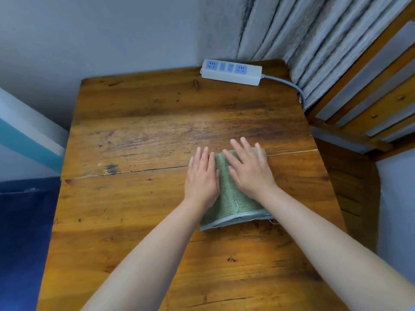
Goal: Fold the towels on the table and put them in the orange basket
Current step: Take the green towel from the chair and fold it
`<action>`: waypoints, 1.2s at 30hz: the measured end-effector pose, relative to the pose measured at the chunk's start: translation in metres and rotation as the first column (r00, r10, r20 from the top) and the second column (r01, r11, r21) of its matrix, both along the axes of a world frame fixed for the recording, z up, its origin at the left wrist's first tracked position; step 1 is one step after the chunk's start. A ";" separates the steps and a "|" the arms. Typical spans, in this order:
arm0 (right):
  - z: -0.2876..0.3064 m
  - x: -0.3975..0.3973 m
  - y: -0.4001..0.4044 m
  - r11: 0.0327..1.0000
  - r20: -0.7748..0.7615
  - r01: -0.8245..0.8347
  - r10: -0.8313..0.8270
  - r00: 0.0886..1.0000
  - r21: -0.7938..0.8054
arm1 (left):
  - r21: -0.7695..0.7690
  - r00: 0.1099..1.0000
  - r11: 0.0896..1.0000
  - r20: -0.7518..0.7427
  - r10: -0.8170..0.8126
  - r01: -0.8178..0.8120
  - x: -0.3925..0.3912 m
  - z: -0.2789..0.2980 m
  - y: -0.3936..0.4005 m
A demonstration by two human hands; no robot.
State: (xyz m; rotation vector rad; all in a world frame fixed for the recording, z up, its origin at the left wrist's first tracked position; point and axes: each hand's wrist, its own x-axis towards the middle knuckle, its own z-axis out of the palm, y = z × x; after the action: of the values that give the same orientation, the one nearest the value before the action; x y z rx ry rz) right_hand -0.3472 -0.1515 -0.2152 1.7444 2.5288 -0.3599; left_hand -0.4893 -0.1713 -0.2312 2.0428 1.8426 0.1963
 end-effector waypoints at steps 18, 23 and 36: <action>-0.009 0.056 0.028 0.969 -0.083 0.162 -0.179 0.980 -0.185 | -0.175 0.994 0.980 0.032 0.107 -0.100 -0.044 -0.008 0.022; 0.005 0.035 0.060 0.913 0.062 -0.042 0.073 0.995 -0.407 | -0.352 0.993 0.932 -0.108 0.055 -0.090 -0.046 0.009 0.046; 0.082 -0.101 0.054 0.873 -0.115 -0.417 0.401 0.909 -0.255 | -0.365 0.848 0.856 0.250 0.468 -0.365 -0.157 0.095 -0.043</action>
State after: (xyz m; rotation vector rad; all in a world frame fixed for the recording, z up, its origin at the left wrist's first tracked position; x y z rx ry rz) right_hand -0.4478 -0.0978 -0.1329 1.0802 2.6405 -0.6988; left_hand -0.6462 -0.2142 -0.1364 1.2851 1.9359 0.3285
